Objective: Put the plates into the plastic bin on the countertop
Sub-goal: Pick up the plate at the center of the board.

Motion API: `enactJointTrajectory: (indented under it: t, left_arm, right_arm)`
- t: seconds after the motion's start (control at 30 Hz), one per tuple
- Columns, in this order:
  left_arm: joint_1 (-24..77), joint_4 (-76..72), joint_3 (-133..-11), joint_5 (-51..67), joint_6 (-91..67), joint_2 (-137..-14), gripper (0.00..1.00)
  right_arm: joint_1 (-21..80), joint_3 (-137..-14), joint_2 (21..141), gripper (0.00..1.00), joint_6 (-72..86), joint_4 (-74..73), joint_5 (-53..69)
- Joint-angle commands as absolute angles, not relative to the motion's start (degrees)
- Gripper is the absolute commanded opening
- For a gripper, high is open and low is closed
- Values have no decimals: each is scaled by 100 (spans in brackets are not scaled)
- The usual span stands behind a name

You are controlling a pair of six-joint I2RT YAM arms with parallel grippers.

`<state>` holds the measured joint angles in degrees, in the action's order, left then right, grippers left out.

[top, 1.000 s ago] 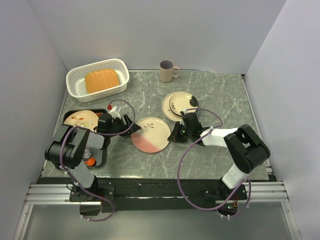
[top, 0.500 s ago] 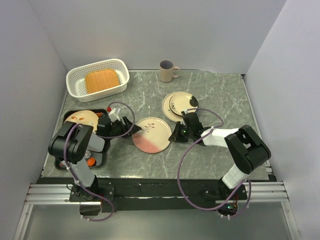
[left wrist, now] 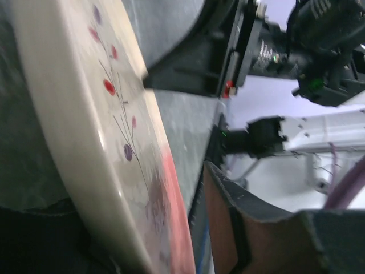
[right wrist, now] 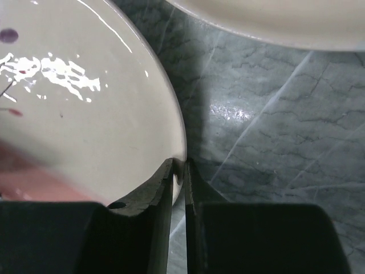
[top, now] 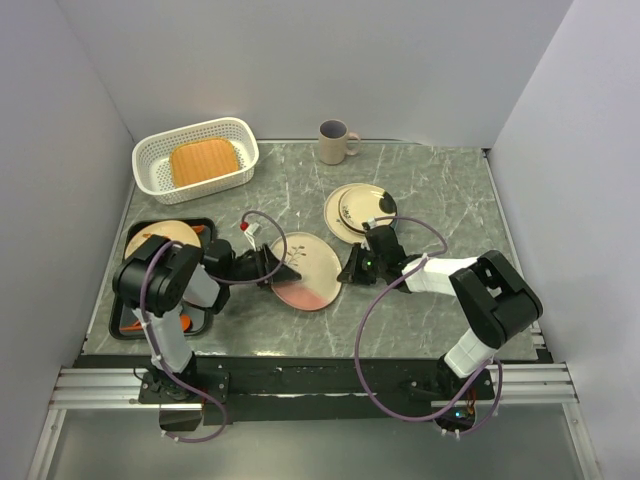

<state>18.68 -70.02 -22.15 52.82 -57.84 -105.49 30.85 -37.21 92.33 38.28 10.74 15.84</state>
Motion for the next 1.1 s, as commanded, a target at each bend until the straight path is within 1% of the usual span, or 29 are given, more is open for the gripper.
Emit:
enactJointTrajectory:
  t: [0.0,0.03,0.13,0.2,0.23,0.27,0.3,0.33,0.4,0.43,0.5,0.53,0.67,0.8,0.93,1.07]
  left_arm:
    - [2074,-8367,-2250,6478,-6451,-10784,10]
    - [2074,-8385,-2233,6469,-6460,-10802,1]
    - [2074,-8175,-2250,6416,-6277,-10715,1]
    - [2074,-7500,-2311,6329,-6013,-10600,2]
    - [2074,-7175,-2338,6250,-5672,-10417,11]
    - [2074,-6310,-2373,6171,-5434,-10302,14]
    - [2074,-5893,-2477,5909,-5214,-10179,17]
    - [2074,-5428,-2539,5732,-4759,-9891,28]
    - [2074,-3938,-2758,5110,-4326,-9590,34]
    - [2074,-3555,-2821,4906,-4072,-9328,37]
    - [2074,-2791,-2987,4616,-3912,-9115,38]
    - [2074,-2621,-3023,4362,-3850,-8923,39]
    - [2074,-2102,-3155,4035,-3753,-8675,42]
    - [2074,-1925,-3182,3877,-3735,-8657,43]
    - [2074,-1627,-3199,3700,-3657,-8596,48]
    - [2074,-1390,-3182,3499,-3647,-8429,50]
  right_arm:
    - [3296,-3709,9255,2,3727,1450,1863]
    - [3296,-3709,9237,2,3718,1450,1855]
    - [3296,-3700,9193,2,3718,1424,1828]
    - [3296,-3709,9176,2,3700,1398,1811]
    - [3305,-3700,9167,2,3700,1389,1793]
    - [3296,-3709,9132,2,3691,1371,1784]
    - [3296,-3700,9114,2,3683,1345,1758]
    - [3296,-3709,9106,2,3683,1327,1732]
    - [3296,-3700,9062,2,3656,1266,1688]
    - [3296,-3700,9044,1,3648,1248,1644]
    - [3296,-3700,9018,1,3647,1204,1617]
    - [3296,-3691,9018,1,3647,1195,1591]
    - [3305,-3683,9009,0,3656,1204,1600]
    - [3296,-3674,8965,0,3630,1143,1547]
    - [3296,-3656,8895,0,3612,1099,1503]
    - [3296,-3639,8877,0,3621,1107,1512]
